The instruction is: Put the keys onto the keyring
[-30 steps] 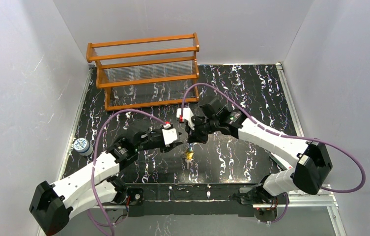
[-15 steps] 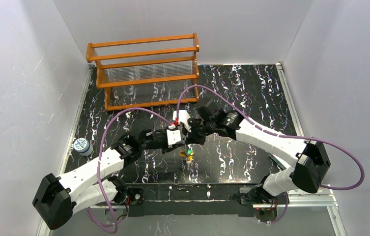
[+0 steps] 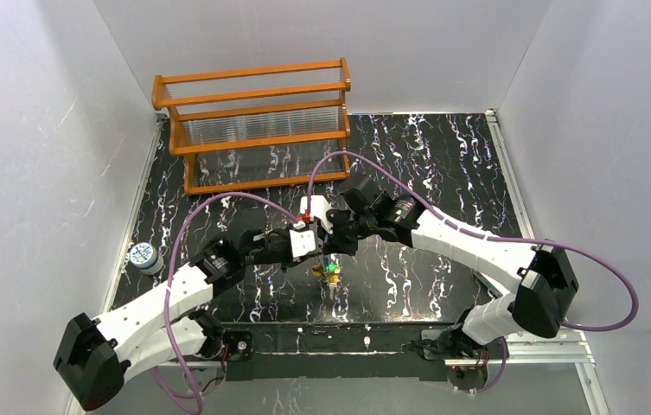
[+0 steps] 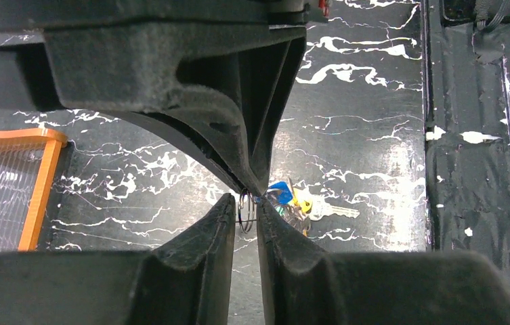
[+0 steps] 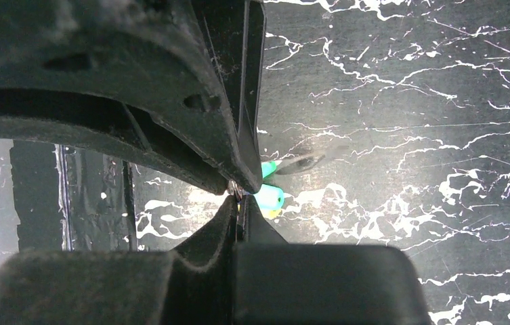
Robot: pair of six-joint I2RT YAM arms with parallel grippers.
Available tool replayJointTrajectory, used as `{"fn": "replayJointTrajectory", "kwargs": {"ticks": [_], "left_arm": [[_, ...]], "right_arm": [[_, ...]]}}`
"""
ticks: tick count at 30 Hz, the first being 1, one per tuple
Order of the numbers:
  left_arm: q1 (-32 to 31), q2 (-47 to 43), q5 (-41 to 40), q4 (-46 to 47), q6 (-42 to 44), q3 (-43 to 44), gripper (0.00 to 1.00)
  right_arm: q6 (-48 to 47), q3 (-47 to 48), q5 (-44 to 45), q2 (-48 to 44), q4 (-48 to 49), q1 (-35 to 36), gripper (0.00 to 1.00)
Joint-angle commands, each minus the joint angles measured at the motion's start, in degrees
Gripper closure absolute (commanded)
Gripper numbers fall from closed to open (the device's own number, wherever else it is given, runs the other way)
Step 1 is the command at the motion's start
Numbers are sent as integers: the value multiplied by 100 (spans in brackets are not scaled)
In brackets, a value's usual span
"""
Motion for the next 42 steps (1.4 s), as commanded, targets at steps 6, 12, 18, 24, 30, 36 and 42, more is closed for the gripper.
{"fn": "replayJointTrajectory", "kwargs": {"ticks": [6,12,18,24,30,36,42], "left_arm": [[-15,-237,-78,-112,115,249,73],[-15,-392,-208,-113,137,224,78],[-17,-242,-55,-92,111,227,83],[-13,-74,21,-3,95,247,84],[-15,62,79,28,93,296,99],[-14,-6,83,112,-29,296,100],[-14,-389,-259,1163,-829,-247,100]], "right_arm": [[-55,160,79,79,-47,21,99],[-38,127,103,88,-29,28,99],[-29,116,127,79,-29,29,99],[-4,109,130,71,-13,37,99],[6,91,140,58,-2,40,99],[-2,-8,174,43,117,43,99],[34,-398,95,-198,662,32,99]]}}
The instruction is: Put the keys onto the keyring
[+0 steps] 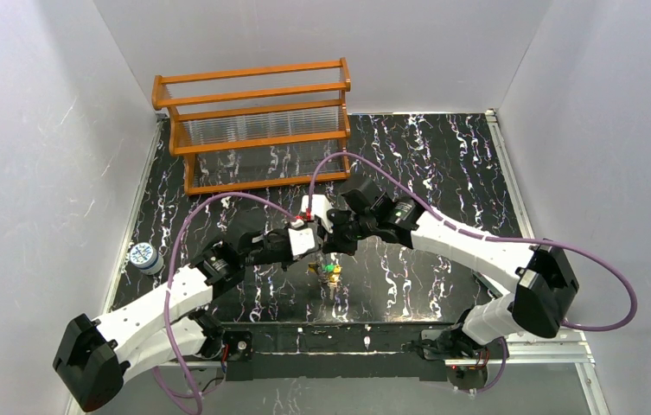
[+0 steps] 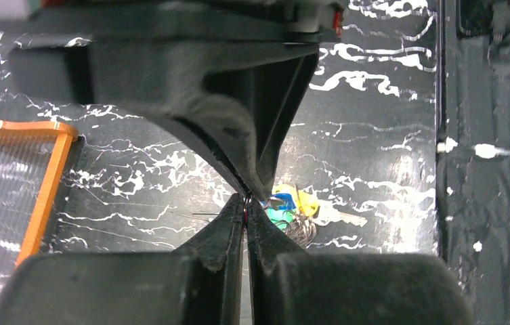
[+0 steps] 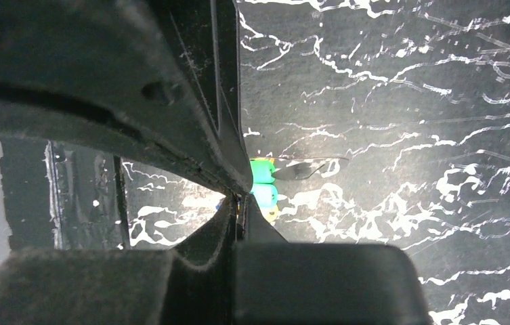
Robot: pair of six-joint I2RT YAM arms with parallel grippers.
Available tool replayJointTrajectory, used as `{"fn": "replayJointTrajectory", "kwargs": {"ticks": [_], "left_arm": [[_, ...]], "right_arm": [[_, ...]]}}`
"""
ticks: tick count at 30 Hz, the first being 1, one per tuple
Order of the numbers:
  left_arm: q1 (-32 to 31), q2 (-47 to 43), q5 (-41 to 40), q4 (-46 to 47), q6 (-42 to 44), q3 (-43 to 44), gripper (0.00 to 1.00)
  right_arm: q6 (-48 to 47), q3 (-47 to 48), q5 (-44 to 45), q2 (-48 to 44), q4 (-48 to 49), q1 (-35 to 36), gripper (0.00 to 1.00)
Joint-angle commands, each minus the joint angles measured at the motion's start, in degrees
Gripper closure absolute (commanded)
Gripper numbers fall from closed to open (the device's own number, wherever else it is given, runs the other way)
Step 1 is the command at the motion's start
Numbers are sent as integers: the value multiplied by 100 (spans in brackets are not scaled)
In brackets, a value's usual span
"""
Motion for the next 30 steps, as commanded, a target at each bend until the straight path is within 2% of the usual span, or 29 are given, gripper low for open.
{"fn": "replayJointTrajectory", "kwargs": {"ticks": [1,4,6,8,12,16,22,25,30], "left_arm": [[-17,-483,-149,1418,-958,-406,100],[-15,-685,-319,2130,-1436,-766,100],[-16,-756,-410,2291,-1559,-880,100],[-17,-825,-482,2412,-1649,-966,100],[-12,-1030,-620,2760,-1789,-1165,100],[-14,-1227,-613,3495,-2018,-1485,100],[-17,-1289,-337,4523,-2352,-1873,100],[-17,-1298,-246,4975,-2471,-1993,100],[-12,-1298,-164,5171,-2517,-2012,100]], "right_arm": [[-58,-364,20,-275,560,34,91],[46,-545,34,-401,789,-21,69],[99,-663,-7,-528,933,-91,61],[146,-802,-108,-686,1122,-183,58],[263,-1081,-423,-1042,1491,-422,56],[531,-1423,-1006,-1405,2127,-742,55],[1164,-1931,-2169,-1835,3598,-1174,52],[1390,-2046,-2581,-1861,4235,-1192,53],[1653,-2021,-3141,-1601,4658,-1188,56]]}}
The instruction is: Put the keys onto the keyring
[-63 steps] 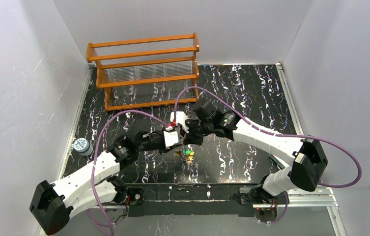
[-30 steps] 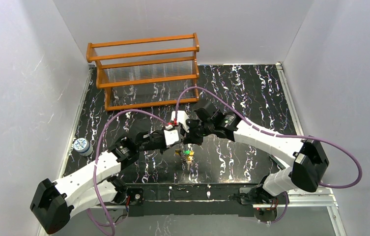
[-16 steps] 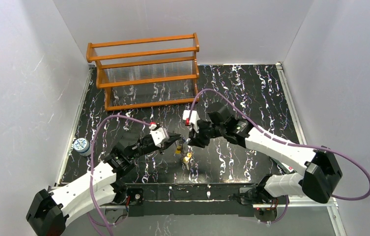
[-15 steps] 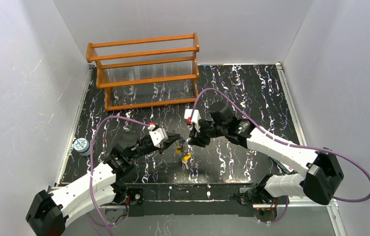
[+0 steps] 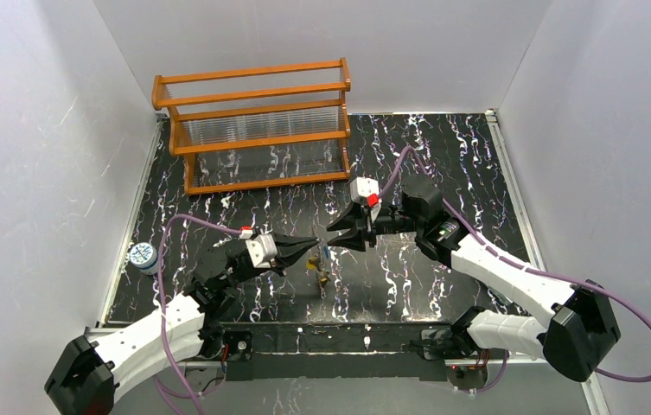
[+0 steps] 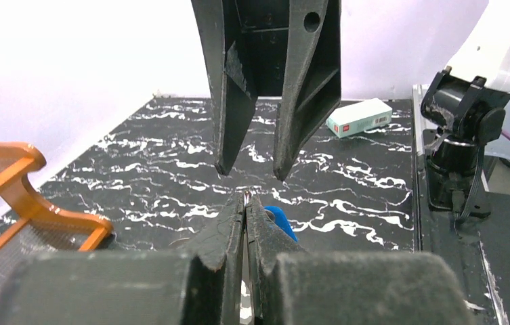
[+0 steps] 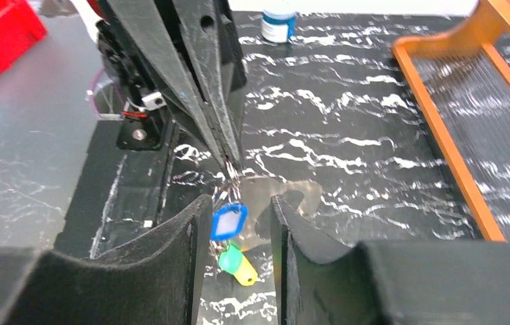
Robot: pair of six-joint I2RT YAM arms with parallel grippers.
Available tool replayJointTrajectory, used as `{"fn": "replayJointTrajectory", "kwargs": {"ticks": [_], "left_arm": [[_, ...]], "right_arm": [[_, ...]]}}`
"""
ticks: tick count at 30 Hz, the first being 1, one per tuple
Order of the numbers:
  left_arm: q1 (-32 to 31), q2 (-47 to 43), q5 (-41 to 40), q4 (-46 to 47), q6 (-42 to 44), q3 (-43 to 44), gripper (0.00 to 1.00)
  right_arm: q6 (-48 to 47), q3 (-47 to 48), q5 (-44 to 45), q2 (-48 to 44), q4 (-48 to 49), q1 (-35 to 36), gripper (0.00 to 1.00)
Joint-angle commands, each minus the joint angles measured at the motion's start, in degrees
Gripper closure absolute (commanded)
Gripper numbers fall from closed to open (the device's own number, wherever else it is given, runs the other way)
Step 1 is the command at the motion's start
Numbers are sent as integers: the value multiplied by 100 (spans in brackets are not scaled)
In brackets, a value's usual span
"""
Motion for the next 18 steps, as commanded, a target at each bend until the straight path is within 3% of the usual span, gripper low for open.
{"fn": "replayJointTrajectory", "kwargs": {"ticks": [1,8,16,18], "left_arm": [[-14,-111,175,737,-127,-1,100],[-11,-106,196,829,-162,-17,100],[-10,6,266,902,-206,-10,100],[-9,13,260,910,-206,-9,100]], "right_arm": [[467,-17,-844,186,1036,-5,57],[767,-64,-983,418,1422,-7,76],[770,-98,-1056,486,1509,-5,84],[751,-101,-1055,481,1488,-8,94]]}}
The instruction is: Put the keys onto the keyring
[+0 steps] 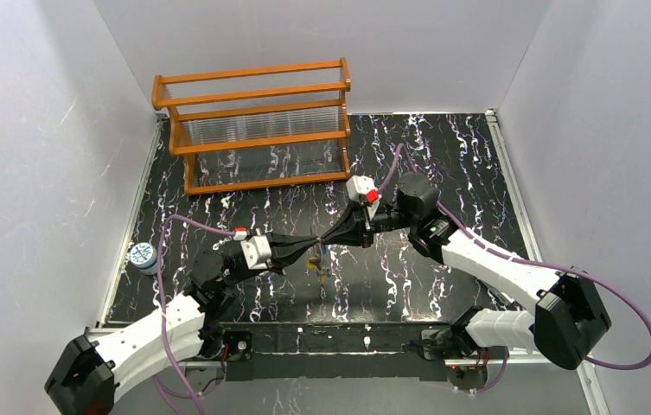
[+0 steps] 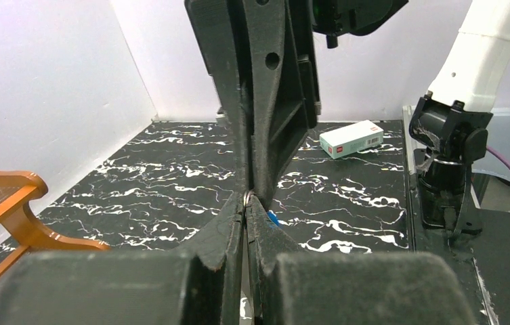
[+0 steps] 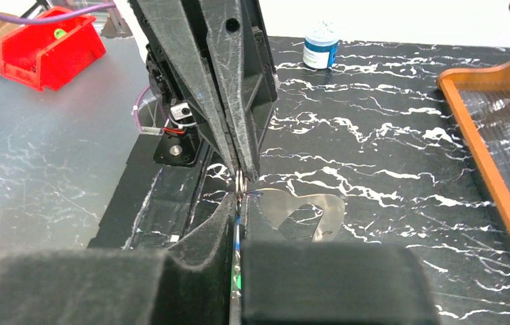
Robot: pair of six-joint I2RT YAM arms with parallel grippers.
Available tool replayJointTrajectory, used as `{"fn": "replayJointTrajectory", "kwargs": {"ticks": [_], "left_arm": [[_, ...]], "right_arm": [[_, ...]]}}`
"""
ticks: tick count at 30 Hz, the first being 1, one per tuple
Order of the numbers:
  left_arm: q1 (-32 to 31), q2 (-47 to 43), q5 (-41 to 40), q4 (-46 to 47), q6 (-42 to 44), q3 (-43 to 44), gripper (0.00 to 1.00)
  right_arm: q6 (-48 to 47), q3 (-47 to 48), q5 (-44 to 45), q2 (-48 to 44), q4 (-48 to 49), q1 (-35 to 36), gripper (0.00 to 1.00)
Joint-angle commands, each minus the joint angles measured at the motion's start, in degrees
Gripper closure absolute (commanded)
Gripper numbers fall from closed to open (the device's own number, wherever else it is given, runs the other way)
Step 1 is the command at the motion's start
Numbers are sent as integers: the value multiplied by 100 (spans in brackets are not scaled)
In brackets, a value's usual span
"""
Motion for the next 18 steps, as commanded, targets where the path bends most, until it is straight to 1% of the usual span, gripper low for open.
{"fn": "replayJointTrajectory", "kwargs": {"ticks": [1,5,6,8,10,12,14,18], "left_arm": [[-15,-14,77,350,-27,-5,100],[-15,-21,3,343,-32,-46,100],[-15,-37,-27,326,-37,-61,96],[-16,-60,-62,178,-8,-55,76],[-16,-94,-76,-276,154,62,62],[-9,-131,-87,-966,421,260,58],[-13,-168,-180,-1841,744,551,57],[-15,-91,-521,-3853,1601,1304,57]], "right_arm": [[-2,-87,-136,1,288,-8,99],[-255,2,-14,-47,-102,-8,99],[-368,61,69,-70,-304,-8,99],[-683,251,256,-86,-884,-10,99],[-975,475,470,-64,-1604,-6,99],[-1248,808,670,22,-2256,-10,99],[-1509,1121,858,158,-2999,1,99],[-1814,1609,1204,399,-3963,10,99]]}}
